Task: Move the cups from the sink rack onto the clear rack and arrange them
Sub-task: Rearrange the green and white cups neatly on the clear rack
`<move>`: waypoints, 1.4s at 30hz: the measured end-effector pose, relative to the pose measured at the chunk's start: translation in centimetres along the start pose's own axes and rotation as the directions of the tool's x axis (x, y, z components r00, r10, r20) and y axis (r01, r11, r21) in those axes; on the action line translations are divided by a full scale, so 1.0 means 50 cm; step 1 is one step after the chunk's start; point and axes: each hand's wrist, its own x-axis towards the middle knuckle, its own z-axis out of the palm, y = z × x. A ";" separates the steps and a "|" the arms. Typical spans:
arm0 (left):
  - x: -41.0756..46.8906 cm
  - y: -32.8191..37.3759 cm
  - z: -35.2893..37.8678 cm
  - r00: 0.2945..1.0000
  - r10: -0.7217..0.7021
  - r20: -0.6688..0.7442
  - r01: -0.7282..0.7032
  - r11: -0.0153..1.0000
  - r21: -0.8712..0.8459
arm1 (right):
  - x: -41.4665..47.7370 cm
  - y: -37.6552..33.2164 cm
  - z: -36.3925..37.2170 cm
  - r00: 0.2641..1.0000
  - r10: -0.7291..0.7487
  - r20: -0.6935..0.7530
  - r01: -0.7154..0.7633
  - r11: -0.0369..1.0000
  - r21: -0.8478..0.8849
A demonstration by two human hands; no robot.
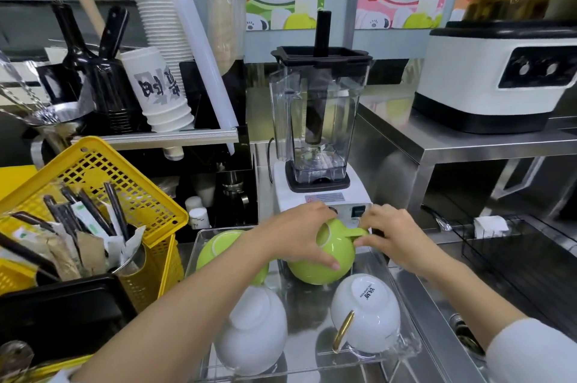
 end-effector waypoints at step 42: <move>-0.089 0.114 0.044 0.953 0.194 0.232 -0.210 0.976 0.049 | -0.134 -0.060 -0.053 0.900 0.090 0.427 -0.162 0.978 0.135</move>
